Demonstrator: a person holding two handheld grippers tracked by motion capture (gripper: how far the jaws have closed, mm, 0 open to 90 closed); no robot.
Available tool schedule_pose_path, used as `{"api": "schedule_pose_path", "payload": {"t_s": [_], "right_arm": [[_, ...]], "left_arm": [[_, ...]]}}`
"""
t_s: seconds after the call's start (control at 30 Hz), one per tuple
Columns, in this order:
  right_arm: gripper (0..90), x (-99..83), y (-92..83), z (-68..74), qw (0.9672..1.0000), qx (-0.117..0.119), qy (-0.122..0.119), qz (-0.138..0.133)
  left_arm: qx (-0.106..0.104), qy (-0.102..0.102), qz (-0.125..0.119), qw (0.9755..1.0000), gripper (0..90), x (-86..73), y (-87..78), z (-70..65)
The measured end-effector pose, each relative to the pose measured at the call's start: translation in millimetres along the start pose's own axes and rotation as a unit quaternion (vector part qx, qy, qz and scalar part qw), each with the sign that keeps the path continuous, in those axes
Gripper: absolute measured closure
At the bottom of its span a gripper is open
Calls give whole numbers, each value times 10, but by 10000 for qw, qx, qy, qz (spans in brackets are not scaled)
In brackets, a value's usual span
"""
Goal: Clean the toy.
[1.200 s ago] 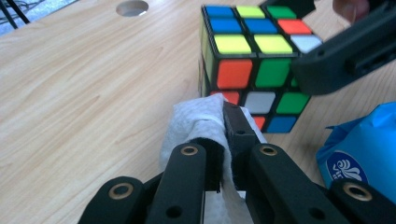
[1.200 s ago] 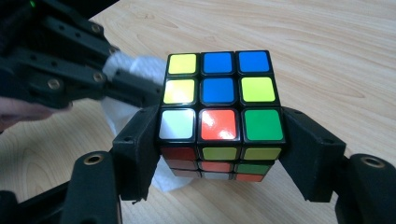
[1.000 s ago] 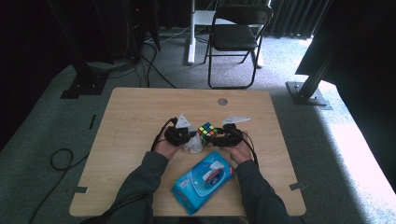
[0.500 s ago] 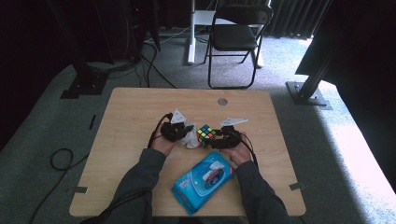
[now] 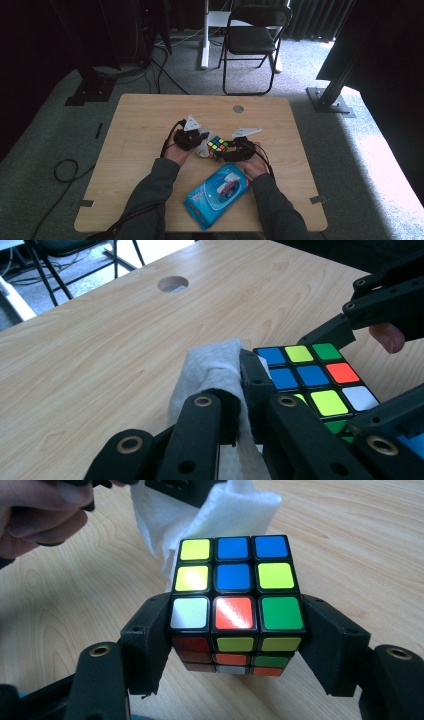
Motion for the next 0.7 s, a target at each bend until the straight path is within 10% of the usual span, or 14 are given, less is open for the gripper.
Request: {"api": "schedule_pose_path", "payload": {"t_s": [0.7], "right_arm": [[338, 23, -38, 48, 9996, 171, -213, -70]], "left_arm": [[-180, -34, 86, 9998, 872, -35, 86, -74]]}}
Point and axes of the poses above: each handheld gripper's, and its own axes: y roughly forward along the jaws, x roughly out of its top, z roughly to its left, the point moved 4 cm from there along y, roughly forward along the jaws, and after that the axes turned 12 degrees about x, right-handed, at the moved point
